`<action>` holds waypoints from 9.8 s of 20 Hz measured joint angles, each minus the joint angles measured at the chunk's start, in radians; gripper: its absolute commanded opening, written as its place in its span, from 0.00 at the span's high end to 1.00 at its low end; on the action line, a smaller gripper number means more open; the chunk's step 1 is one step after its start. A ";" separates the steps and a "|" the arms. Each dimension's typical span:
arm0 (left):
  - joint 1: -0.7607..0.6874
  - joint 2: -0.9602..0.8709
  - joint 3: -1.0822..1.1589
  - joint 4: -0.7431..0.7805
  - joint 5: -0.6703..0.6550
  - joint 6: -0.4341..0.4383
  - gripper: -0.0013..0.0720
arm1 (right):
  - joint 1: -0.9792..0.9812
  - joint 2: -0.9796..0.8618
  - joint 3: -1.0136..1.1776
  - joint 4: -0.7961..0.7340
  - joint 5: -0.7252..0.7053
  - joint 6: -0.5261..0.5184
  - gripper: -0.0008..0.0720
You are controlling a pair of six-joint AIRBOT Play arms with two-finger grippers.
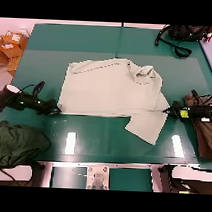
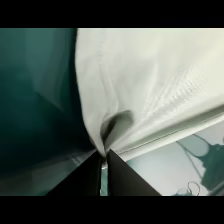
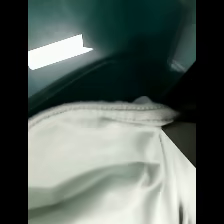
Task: Fold the shirts.
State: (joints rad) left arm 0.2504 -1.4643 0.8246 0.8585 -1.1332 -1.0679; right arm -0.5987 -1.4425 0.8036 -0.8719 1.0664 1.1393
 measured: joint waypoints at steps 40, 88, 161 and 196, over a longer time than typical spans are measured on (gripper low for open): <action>-0.163 -0.056 0.708 -0.121 0.066 0.039 0.95 | 0.265 0.242 0.205 0.531 -0.418 -0.269 0.96; -0.240 -0.299 0.603 0.113 0.038 -0.087 0.95 | 0.187 -0.286 0.526 0.040 -0.090 -0.067 0.96; -0.677 0.360 -0.237 0.439 0.466 -1.186 0.84 | 0.154 0.455 -0.414 -0.235 -0.016 0.427 0.32; -0.679 0.502 -0.537 0.447 0.872 -1.891 0.95 | 0.156 0.454 -0.412 -0.238 -0.034 0.426 0.32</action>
State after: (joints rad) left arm -0.4282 -0.9619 0.2871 1.3060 -0.2615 -2.9593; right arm -0.4431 -0.9886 0.3912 -1.1099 1.0321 1.5658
